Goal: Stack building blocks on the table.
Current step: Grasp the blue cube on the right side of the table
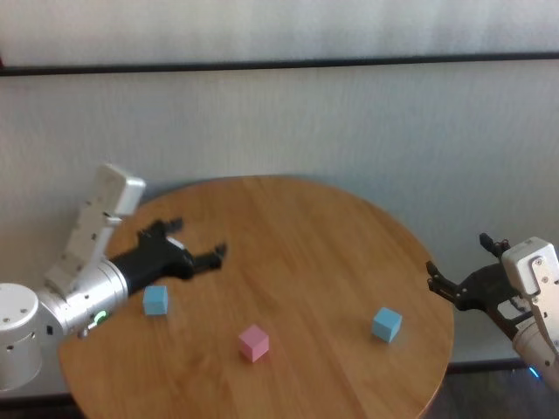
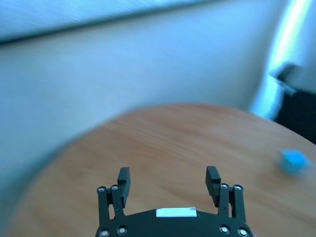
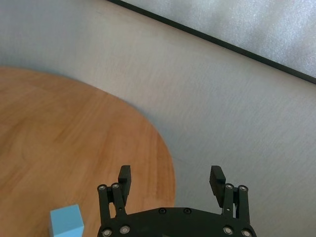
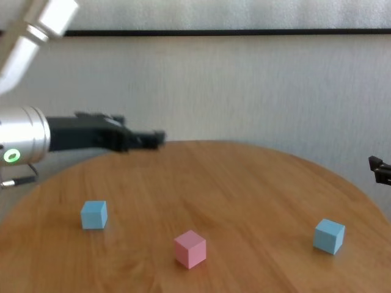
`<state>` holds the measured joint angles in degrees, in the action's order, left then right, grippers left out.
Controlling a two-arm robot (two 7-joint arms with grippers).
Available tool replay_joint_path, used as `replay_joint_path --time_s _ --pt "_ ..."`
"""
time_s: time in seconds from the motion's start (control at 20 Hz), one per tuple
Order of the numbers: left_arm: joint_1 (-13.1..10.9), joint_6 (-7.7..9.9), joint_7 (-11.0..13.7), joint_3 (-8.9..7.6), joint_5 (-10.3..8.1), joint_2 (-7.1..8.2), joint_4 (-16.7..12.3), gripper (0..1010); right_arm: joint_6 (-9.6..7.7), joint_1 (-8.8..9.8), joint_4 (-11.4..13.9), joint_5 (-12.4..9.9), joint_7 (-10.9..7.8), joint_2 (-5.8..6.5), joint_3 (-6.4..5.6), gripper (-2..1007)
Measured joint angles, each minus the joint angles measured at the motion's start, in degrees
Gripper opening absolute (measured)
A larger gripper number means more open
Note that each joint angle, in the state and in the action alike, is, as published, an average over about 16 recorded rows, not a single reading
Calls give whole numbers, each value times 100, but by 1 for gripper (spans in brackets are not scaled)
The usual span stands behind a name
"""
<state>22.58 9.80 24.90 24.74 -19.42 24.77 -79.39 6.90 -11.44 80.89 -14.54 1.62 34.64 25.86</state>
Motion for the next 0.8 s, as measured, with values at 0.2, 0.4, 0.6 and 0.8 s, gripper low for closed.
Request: replay_joint_path --time_s 0.2,0.4,0.6,0.8 --pt "-274 -325 -707 -441 -15 -132 -117 999 0 0 0 0 0 0 0 1005" --pt "-488 -746 -1258 -719 241 -204 -141 999 0 0 0 0 0 0 0 1005" --pt "-630 -1075 -1561 -849 509 -212 -137 999 -2 0 1 -1 -12 1 0 1004" --pt "-694 -1338 -1713 -879 746 -181 -92 999 -90 18 59 -56 -129 27 -7 1005"
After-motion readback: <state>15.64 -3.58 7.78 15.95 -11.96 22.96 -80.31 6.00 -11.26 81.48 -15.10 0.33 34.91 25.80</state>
